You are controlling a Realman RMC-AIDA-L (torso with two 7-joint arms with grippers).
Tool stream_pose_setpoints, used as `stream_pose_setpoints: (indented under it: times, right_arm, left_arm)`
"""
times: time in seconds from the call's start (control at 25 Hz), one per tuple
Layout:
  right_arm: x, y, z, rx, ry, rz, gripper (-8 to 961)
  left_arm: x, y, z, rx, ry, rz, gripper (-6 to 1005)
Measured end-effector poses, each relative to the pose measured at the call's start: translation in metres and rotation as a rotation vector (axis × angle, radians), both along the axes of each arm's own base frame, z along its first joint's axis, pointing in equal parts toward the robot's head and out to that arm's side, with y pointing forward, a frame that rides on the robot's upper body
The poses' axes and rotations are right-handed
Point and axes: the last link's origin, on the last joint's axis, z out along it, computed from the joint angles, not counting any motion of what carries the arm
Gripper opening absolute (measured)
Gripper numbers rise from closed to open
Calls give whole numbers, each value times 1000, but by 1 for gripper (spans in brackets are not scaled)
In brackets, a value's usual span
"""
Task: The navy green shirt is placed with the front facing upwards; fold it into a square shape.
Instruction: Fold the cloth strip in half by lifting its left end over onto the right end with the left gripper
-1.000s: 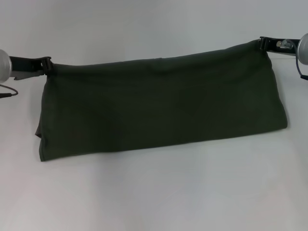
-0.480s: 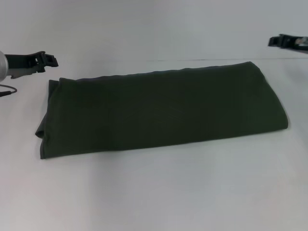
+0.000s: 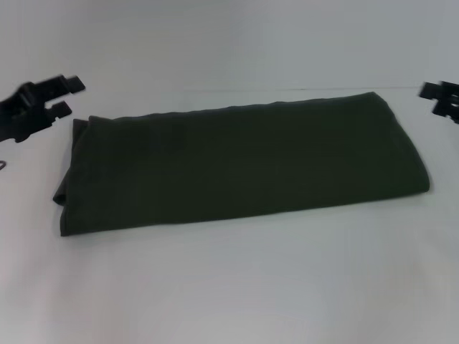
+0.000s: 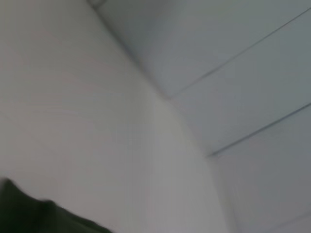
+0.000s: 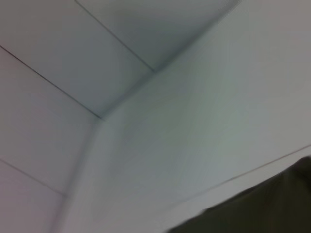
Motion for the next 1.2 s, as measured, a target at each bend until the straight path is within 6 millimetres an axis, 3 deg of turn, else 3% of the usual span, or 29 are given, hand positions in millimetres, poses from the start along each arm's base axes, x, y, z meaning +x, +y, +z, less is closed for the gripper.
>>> stream_pose_setpoints:
  times: [0.08,0.16,0.4,0.72,1.2]
  right_arm:
    - [10,-24,1,12,104,24,656]
    - [21,-54,3,15,200,42,657]
    - [38,-86,3,56,268,23,662]
    - [33,-82,5,53,269,42,653]
    - [28,-72,7,60,264,51,653]
  left_arm:
    - [-6,-18,2,-15,-96,-20,632]
    - [-16,-37,1,-41,-163,-6,655]
    - [-45,-86,-22,-99,-322,148,665]
    - [-62,-101,-46,-125,-383,298,664]
    - [-83,-104,-59,-123,-387,474,663]
